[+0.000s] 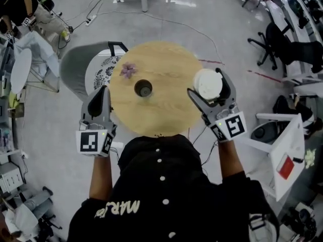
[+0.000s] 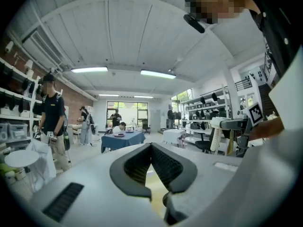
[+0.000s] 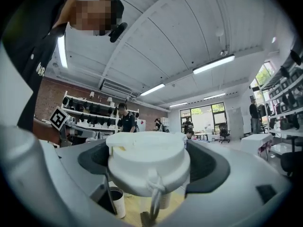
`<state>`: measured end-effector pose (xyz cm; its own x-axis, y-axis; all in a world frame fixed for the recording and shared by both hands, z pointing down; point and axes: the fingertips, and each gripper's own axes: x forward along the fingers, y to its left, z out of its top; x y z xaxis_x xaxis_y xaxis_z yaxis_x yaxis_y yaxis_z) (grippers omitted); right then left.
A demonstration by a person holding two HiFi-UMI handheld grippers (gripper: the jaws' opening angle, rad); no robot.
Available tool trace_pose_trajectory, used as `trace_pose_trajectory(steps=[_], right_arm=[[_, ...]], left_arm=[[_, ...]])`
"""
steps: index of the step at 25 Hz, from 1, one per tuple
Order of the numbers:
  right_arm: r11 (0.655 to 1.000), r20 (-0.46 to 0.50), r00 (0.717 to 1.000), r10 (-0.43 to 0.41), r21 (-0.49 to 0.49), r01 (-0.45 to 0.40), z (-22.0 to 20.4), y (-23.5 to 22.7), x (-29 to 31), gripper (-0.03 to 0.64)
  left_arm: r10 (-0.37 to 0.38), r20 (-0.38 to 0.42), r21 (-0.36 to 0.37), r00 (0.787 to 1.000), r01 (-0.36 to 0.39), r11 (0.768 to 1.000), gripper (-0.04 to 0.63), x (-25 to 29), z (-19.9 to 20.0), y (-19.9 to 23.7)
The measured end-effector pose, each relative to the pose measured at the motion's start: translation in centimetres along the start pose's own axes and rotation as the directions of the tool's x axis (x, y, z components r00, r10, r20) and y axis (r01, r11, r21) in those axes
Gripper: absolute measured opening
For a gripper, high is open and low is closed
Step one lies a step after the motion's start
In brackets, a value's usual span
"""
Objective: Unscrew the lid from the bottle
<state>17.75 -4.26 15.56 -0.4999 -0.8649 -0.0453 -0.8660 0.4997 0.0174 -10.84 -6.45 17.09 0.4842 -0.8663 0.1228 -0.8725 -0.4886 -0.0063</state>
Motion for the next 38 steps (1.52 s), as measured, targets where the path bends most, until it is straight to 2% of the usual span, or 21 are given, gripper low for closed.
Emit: trace_pose_trajectory(steps=[3,6,11,17,26,38], right_arm=[[1.000,0.013,1.000,-0.027,-0.012,0.027,0.8,-0.6,-0.8,0.476],[0.998,-0.001,0.998,-0.056,-0.024,0.056,1.1,-1.0,-1.5,0.476],[0.997,0.030,0.997,-0.071,-0.029,0.072,2.0,-1.0,-1.9,0.476],[0.995,0.023,0.996,-0.087,-0.042,0.088,2.1,-1.0,-2.4,0.476],[0.997,0.042,0.996,-0.074,-0.034,0.075,2.4,-1.0,-1.9,0.476],[0.998,0.023,0.998,-0.058,-0.034,0.059,1.9,-0.6,-1.2,0.476]], left_arm=[[0.061,0.025,-0.026,0.998,-0.060,0.998,0.005,-0.9,1.3,0.7],[0.076,0.037,-0.024,0.996,-0.075,0.997,0.005,-1.6,2.0,0.6],[0.075,0.046,-0.011,0.996,-0.074,0.997,0.005,-2.1,2.5,0.4],[0.063,0.042,-0.003,0.997,-0.063,0.998,0.005,-2.2,2.4,-0.3],[0.042,0.044,0.020,0.998,-0.043,0.999,0.005,-1.7,2.4,-1.3],[0.055,0.043,0.025,0.998,-0.056,0.998,0.005,-2.1,2.1,-0.7]])
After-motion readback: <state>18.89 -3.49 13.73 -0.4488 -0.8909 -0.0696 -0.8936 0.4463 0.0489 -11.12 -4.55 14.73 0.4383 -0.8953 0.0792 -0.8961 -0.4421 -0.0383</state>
